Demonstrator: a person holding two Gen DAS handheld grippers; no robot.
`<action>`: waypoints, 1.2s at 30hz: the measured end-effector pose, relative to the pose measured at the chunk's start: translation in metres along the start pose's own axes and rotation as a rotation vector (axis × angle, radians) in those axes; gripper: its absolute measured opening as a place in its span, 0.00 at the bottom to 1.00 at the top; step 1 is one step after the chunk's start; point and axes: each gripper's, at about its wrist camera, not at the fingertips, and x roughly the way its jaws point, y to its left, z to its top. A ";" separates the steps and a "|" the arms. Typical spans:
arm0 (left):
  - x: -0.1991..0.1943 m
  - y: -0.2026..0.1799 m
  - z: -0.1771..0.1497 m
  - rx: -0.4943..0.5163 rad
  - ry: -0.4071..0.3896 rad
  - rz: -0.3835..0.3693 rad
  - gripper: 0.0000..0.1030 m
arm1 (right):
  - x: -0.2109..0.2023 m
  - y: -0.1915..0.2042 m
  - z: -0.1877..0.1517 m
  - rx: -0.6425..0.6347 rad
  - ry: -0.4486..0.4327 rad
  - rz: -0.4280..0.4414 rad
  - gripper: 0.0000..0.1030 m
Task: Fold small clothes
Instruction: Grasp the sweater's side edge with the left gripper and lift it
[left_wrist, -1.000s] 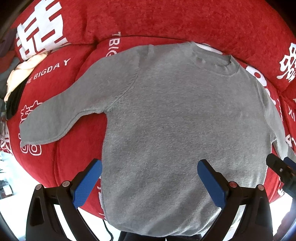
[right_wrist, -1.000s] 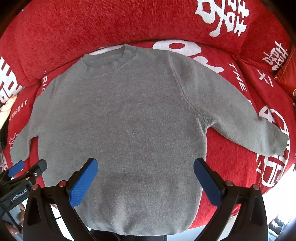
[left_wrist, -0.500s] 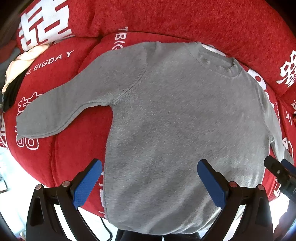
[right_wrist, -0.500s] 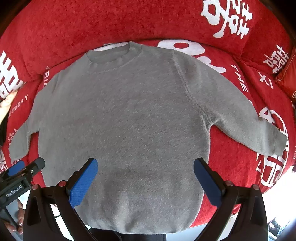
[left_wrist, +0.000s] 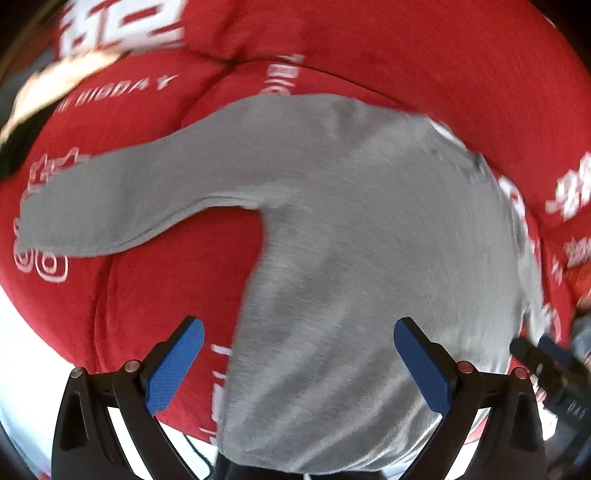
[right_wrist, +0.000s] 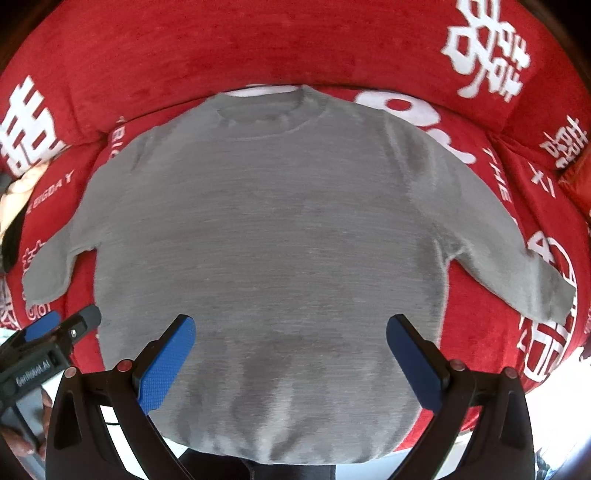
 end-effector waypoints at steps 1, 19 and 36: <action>0.001 0.018 0.003 -0.043 -0.005 -0.021 1.00 | 0.000 0.007 0.000 -0.016 -0.001 0.004 1.00; 0.063 0.220 0.030 -0.629 -0.152 -0.389 1.00 | 0.031 0.096 -0.027 -0.191 0.060 0.081 1.00; -0.035 0.162 0.066 -0.267 -0.430 -0.179 0.10 | 0.032 0.107 -0.056 -0.186 0.083 0.159 1.00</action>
